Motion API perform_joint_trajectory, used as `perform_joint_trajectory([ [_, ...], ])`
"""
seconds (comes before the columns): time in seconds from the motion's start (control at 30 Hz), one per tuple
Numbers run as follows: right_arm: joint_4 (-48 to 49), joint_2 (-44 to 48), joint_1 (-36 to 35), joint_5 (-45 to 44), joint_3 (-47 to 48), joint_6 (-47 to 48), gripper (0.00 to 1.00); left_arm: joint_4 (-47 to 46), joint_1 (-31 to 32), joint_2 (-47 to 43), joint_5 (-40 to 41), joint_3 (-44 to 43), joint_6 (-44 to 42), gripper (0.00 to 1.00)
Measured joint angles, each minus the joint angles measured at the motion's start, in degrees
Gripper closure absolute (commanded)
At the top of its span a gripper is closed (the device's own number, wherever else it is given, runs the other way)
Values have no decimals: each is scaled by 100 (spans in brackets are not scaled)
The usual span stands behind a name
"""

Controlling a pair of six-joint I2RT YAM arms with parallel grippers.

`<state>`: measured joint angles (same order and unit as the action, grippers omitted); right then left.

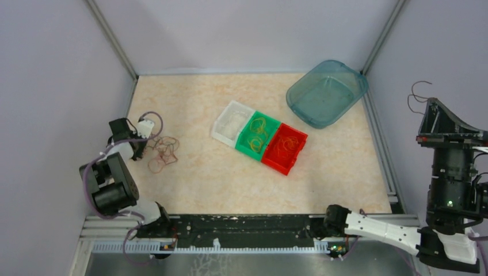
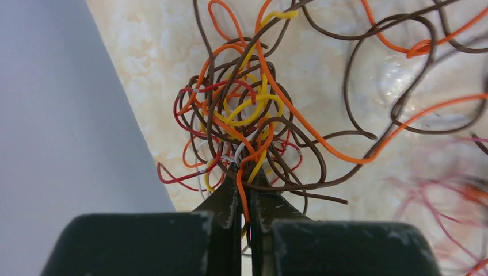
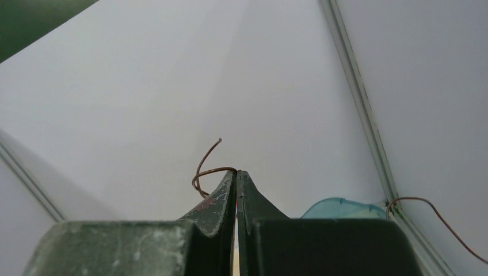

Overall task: Untangle the cables
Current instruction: Untie the cable, then place the cable in the bin.

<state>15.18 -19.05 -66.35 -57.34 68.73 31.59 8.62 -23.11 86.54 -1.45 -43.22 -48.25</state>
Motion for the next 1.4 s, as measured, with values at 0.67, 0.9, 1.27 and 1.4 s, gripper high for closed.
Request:
perform_joint_trajectory([
  [0.67,-1021,-2754,-157,953,-501,-1617,100,2649,-72,-769,-3154,-1309,461,100],
  [0.9,-1222,-3652,782,1884,-619,-2546,100,2900,-72,-822,-3423,-1480,581,100],
  [1.27,-1001,-4334,1910,2999,-846,-3519,100,3104,-72,-855,-3517,-1478,577,100],
  [1.4,-933,-4669,2052,3226,-1117,-3751,100,3163,-72,-855,-3567,-1480,540,100],
])
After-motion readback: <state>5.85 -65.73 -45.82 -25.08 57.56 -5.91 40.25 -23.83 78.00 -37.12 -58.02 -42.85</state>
